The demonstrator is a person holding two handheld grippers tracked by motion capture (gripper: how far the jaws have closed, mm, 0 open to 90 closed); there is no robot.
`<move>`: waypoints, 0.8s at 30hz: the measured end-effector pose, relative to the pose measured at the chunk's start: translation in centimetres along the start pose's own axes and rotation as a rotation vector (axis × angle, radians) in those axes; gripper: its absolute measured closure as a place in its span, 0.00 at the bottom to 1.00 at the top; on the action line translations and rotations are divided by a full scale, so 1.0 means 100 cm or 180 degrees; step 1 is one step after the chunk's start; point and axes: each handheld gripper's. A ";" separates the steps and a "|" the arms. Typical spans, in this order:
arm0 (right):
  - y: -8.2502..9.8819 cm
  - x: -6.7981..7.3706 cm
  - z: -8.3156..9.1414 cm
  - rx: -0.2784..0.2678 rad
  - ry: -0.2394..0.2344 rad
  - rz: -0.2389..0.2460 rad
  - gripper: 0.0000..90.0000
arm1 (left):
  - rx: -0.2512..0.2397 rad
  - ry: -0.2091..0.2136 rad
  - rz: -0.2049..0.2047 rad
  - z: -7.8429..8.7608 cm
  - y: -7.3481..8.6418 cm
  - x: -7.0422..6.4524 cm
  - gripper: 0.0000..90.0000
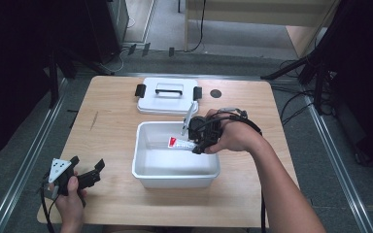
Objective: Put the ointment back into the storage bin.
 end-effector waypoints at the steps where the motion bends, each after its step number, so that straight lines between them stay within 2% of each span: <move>1: 0.000 0.001 -0.002 0.0019 -0.0001 -0.0012 0.79 | -0.0002 0.0000 0.0001 0.000 0.000 0.000 0.00; 3: 0.000 0.000 -0.006 0.0041 -0.0024 0.0001 0.79 | -0.0002 0.0001 0.0005 0.000 0.000 0.000 0.00; 6: 0.001 0.002 -0.013 0.0105 -0.0030 -0.0064 0.79 | 0.0007 0.0001 0.0002 0.000 0.000 0.000 0.00; 10: 0.000 0.001 -0.022 0.0130 -0.0047 -0.0005 0.79 | 0.0008 0.0001 0.0003 0.000 0.000 0.000 0.00; 11: 0.000 0.003 -0.023 0.0185 -0.0036 -0.0080 0.79 | 0.0008 0.0000 0.0004 0.000 0.000 0.000 0.00; 13: 0.000 0.003 -0.028 0.0209 -0.0046 -0.0068 0.79 | 0.0008 0.0001 0.0008 0.000 0.000 0.000 0.00; 14: 0.000 0.002 -0.030 0.0208 -0.0063 -0.0033 0.79 | 0.0010 0.0002 0.0005 0.000 0.000 0.000 0.00; 16: 0.000 0.004 -0.036 0.0267 -0.0125 -0.0074 0.79 | 0.0010 0.0001 0.0005 0.000 0.000 0.000 0.00; 17: 0.000 0.003 -0.038 0.0255 -0.0125 -0.0020 0.79 | 0.0010 0.0001 0.0005 0.000 0.000 0.000 0.00; 19: 0.001 0.005 -0.043 0.0306 -0.0164 -0.0079 0.79 | 0.0010 0.0001 0.0005 0.000 0.000 0.000 0.00; 24: 0.000 0.008 -0.053 0.0414 -0.0198 -0.0007 0.79 | 0.0007 0.0000 0.0006 0.000 0.000 0.000 0.00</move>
Point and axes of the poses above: each handheld gripper's, and its own axes: z roughly backward along the jaws, y roughly out of its underside, x roughly to its left, and after that the axes turned 1 degree about y, right-handed
